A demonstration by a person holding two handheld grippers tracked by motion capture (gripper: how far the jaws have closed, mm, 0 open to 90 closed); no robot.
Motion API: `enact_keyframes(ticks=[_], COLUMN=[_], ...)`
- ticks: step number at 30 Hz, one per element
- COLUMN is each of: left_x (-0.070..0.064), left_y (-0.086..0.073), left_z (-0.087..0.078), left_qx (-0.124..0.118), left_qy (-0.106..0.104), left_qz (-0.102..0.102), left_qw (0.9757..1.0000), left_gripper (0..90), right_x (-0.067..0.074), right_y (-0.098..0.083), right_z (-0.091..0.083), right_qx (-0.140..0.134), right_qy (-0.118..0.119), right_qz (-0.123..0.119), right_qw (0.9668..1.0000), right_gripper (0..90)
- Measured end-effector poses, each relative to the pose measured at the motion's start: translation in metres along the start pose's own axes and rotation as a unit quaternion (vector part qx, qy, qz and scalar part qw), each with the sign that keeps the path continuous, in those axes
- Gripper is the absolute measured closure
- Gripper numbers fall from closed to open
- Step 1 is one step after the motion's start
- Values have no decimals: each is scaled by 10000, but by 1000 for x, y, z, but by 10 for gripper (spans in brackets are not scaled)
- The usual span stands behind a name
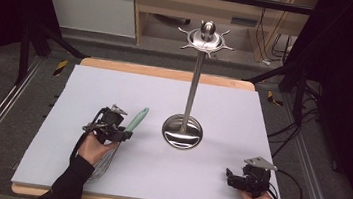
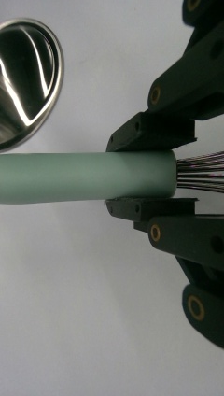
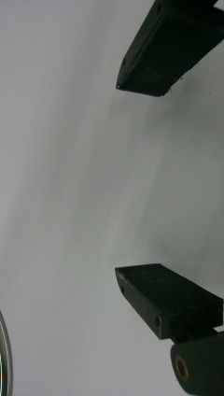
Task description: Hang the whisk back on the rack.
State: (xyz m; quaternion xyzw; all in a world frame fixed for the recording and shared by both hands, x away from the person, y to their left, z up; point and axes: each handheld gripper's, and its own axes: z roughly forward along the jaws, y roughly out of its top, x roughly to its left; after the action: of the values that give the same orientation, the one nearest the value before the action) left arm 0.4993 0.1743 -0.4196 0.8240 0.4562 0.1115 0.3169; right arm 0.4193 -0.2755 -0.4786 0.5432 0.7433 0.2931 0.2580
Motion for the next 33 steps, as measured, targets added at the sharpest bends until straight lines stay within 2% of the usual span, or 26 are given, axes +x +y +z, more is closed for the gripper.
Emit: enact_keyframes(ticks=[2,4,6,9,13,14,16,17,23,24,25,26,27,28,29,30,31,33], left_x=[0,0,0,0,4,4,5,5,4,4,4,5,5,5,5,6,6,6], left_y=[-3,-4,-8,-10,-15,-15,-19,-19,-25,-25,-25,-25,-25,-26,-27,-27,-27,-28], left_z=[-11,-14,-26,-32,-47,-47,-57,-57,-76,-82,-82,-88,-88,-90,-95,-97,-97,-102], left_qx=[-196,-273,-534,-637,-957,-957,-1174,-1174,-1617,-1769,-1769,-1905,-1905,-1971,-2130,-2202,-2202,-2342], left_qy=[-9,-26,-39,-62,-51,-51,-18,-18,10,34,34,54,54,63,96,106,106,151], left_qz=[40,37,19,11,-47,-47,-60,-60,-13,-24,-24,-24,-24,-34,-48,-51,-51,-48], left_qw=[9998,9996,9986,9979,9954,9954,9931,9931,9868,9842,9842,9817,9817,9804,9770,9754,9754,9721], left_gripper=[685,685,686,685,686,686,686,686,686,686,686,686,686,685,685,686,685,685], right_x=[0,0,0,0,0,0,0,0,1,1,1,0,0,0,0,0,0,0], right_y=[0,0,0,0,0,0,0,0,-1,-1,-1,-1,-1,-1,-1,-1,-1,-1], right_z=[0,0,0,0,0,0,0,0,-1,-1,-1,-1,-1,-1,-1,-1,-1,-1], right_qx=[-3,0,4,3,8,4,-7,-7,-5,-4,-4,2,2,0,1,1,1,-5], right_qy=[-7,-4,2,0,-8,-5,3,3,13,15,15,13,13,16,15,16,16,12], right_qz=[-5,-3,-4,-4,-40,-35,-73,-73,-38,-33,-33,-59,-59,-64,-62,-63,-63,-67], right_qw=[10000,10000,10000,10000,10000,10000,10000,10000,10000,10000,10000,10000,10000,10000,10000,10000,10000,10000], right_gripper=[99,99,99,99,99,99,100,100,99,99,99,99,99,99,99,99,99,99])
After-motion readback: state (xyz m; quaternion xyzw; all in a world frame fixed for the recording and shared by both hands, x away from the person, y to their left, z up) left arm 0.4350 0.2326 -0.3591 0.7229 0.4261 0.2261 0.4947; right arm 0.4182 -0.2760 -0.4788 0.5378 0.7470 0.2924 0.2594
